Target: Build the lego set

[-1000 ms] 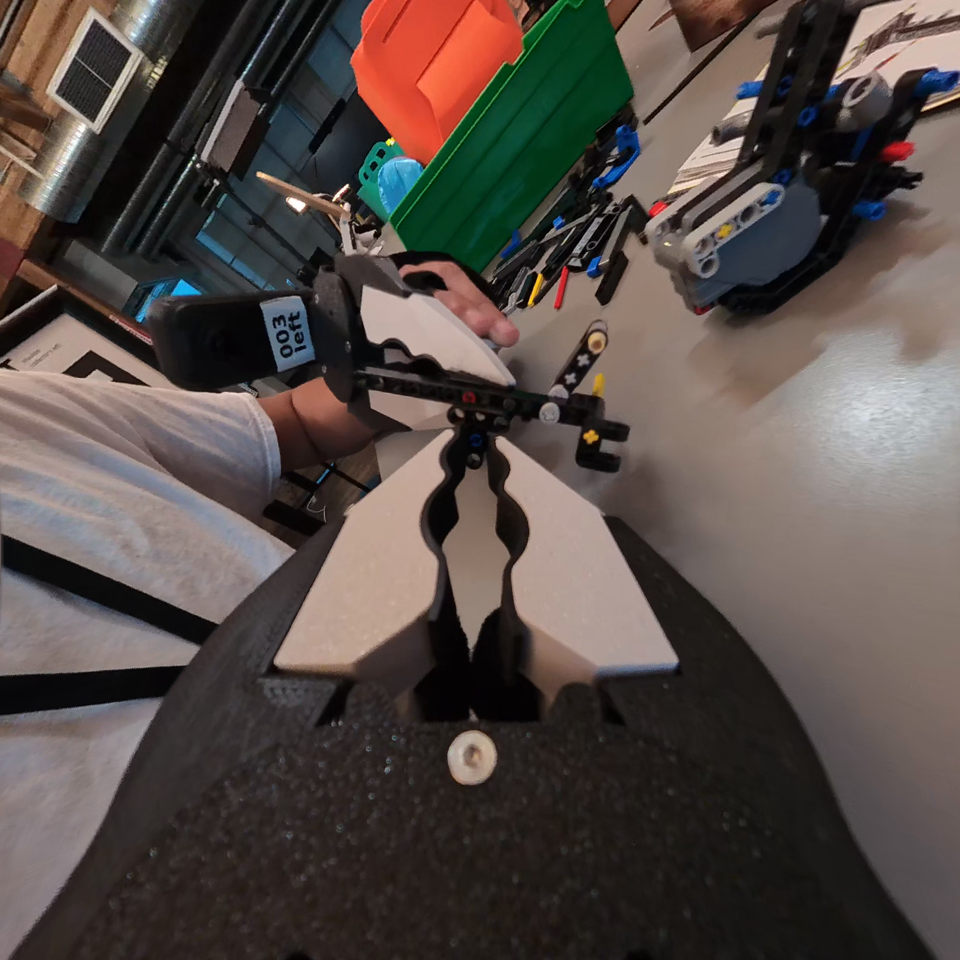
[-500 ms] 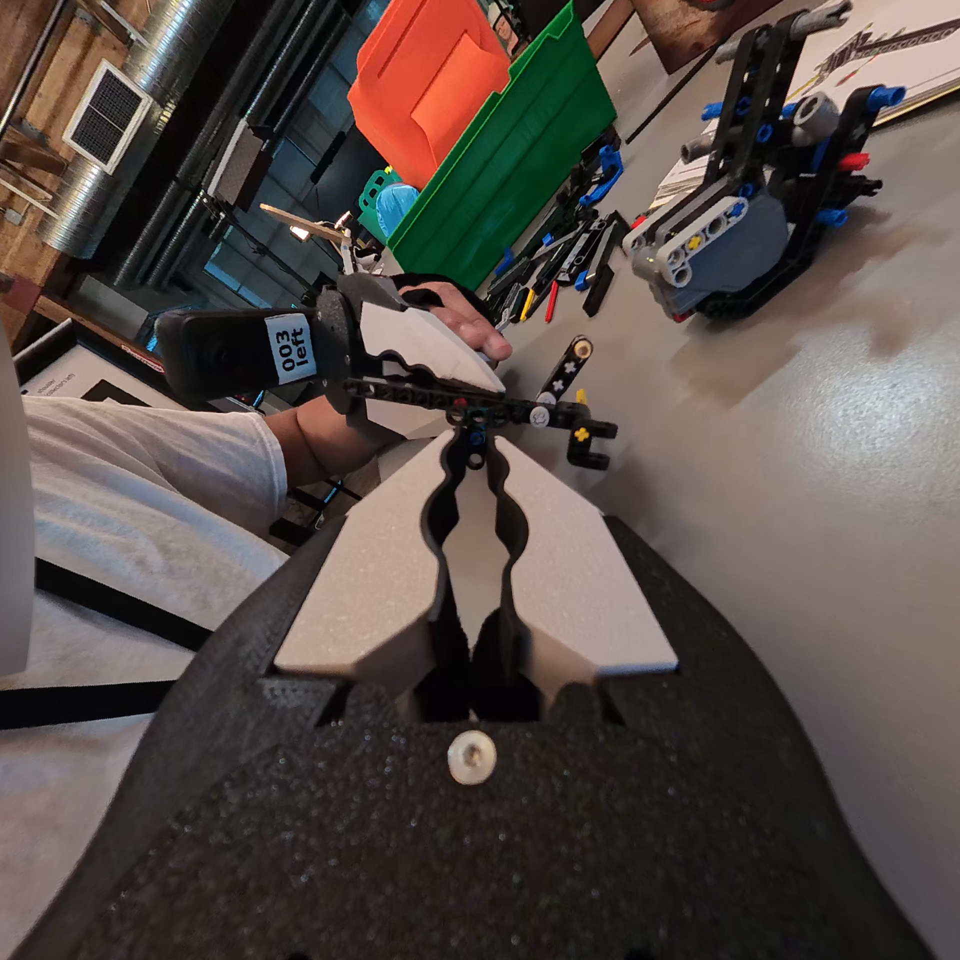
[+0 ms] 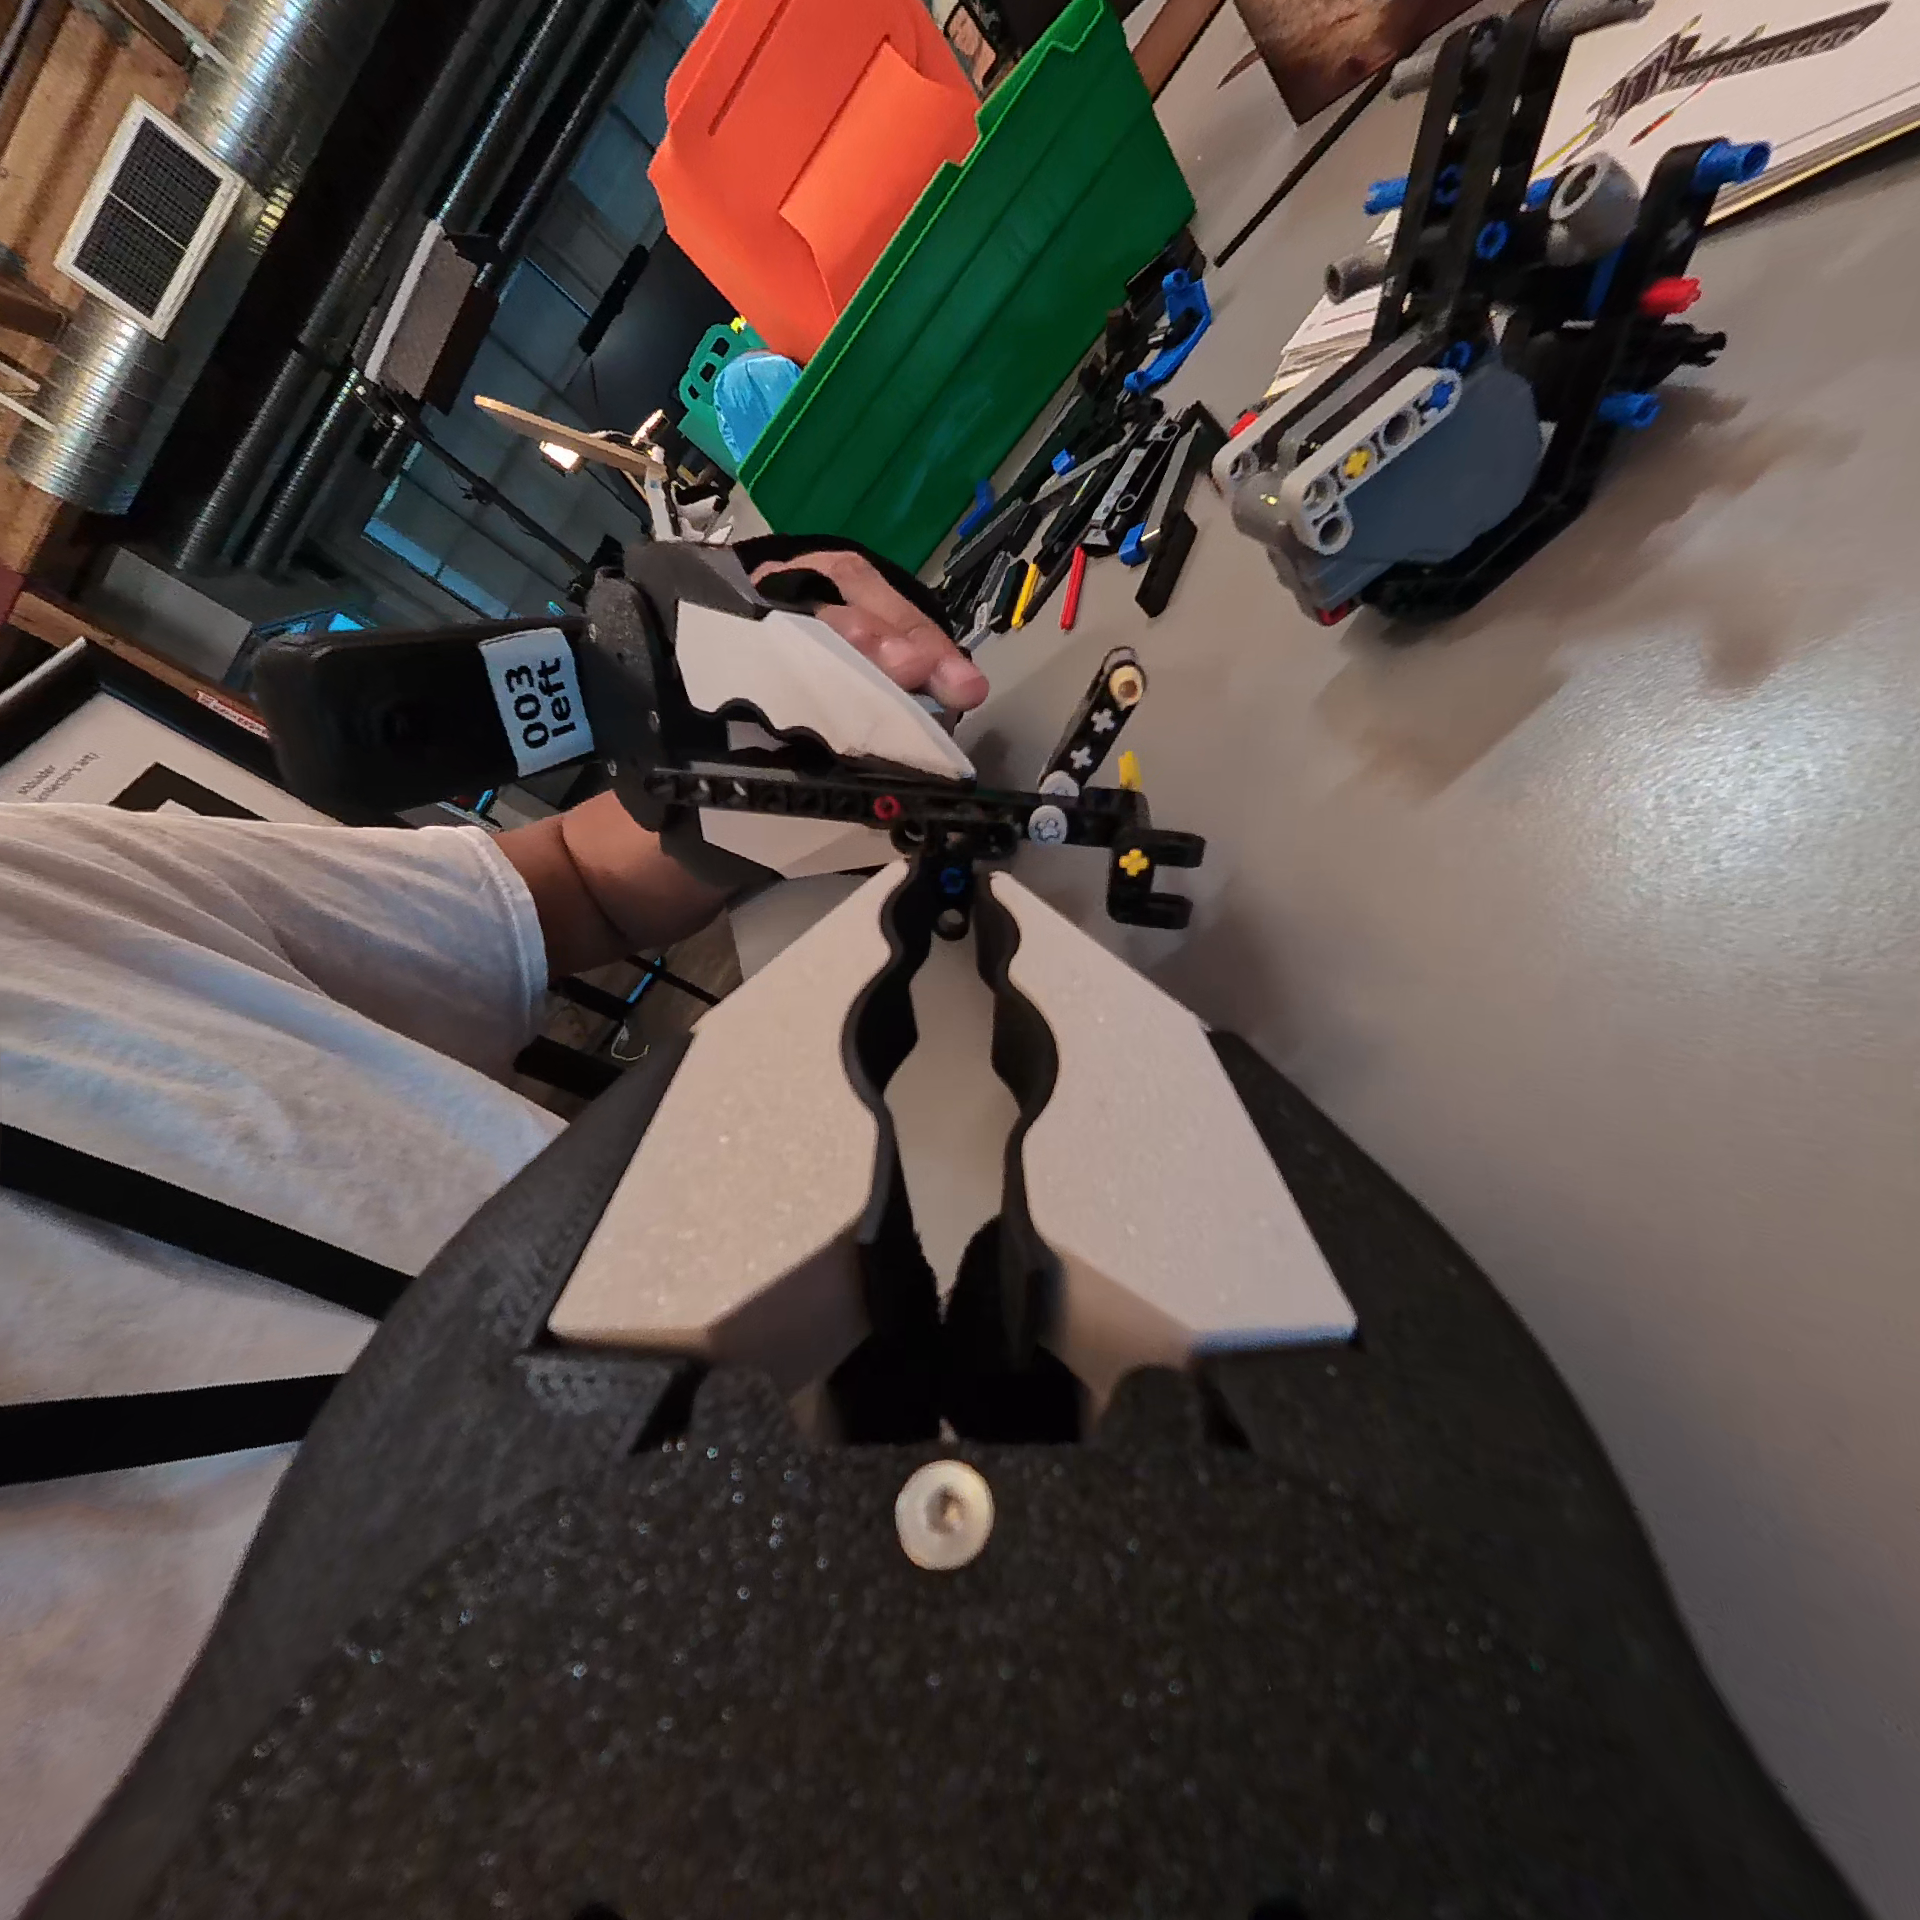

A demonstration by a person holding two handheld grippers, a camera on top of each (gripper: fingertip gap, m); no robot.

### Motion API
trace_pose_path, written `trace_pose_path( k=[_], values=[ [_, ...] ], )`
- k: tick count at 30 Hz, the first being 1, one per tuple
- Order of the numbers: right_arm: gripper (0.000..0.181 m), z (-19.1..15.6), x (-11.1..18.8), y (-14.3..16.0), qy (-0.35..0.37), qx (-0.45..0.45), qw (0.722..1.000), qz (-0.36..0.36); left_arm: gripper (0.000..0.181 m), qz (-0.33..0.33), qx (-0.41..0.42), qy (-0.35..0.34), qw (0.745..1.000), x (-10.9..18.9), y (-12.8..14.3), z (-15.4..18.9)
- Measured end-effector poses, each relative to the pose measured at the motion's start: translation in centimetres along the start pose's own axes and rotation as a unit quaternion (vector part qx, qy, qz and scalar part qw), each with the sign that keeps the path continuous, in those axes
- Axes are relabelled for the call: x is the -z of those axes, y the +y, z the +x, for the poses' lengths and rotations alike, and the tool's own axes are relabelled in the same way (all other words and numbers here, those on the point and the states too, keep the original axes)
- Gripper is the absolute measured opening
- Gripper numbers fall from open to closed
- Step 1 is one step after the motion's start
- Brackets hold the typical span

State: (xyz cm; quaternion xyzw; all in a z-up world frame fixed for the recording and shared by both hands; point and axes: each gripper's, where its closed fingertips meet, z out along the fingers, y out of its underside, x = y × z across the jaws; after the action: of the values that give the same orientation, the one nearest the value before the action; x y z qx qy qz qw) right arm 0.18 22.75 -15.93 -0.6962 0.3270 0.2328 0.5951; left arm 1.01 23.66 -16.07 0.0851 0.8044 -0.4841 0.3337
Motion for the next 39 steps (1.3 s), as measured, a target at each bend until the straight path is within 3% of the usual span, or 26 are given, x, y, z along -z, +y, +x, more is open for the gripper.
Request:
trace_pose_path(
  k=[14,24,31,35,39],
  values=[
    [0.007,-0.5,0.1,0.2,-0.029,-0.018,0.999,-0.012,0.005,0.0,-0.013,-0.012,1.0,0.0,-0.4,0.4],
    [0.007,-0.9,0.3,0.1,-0.046,-0.012,0.999,-0.008,0.005,0.027,0.072,-0.001,0.997,0.0,-1.1,0.1],
    [0.007,-1.4,0.5,-0.2,-0.05,0.028,0.998,0.01,0.005,0.033,0.048,-0.017,0.998,0.1,-1.7,0.0],
    [0.007,-1.3,0.7,0.1,-0.056,0.016,0.998,-0.003,0.005,0.023,-0.02,-0.041,0.999,0.1,-1.7,0.3],
    [0.007,-0.8,0.5,0.4,-0.036,0.015,0.999,-0.011,0.005,0.009,-0.007,-0.023,1.0,-0.1,-1.2,0.7]
  ],
)
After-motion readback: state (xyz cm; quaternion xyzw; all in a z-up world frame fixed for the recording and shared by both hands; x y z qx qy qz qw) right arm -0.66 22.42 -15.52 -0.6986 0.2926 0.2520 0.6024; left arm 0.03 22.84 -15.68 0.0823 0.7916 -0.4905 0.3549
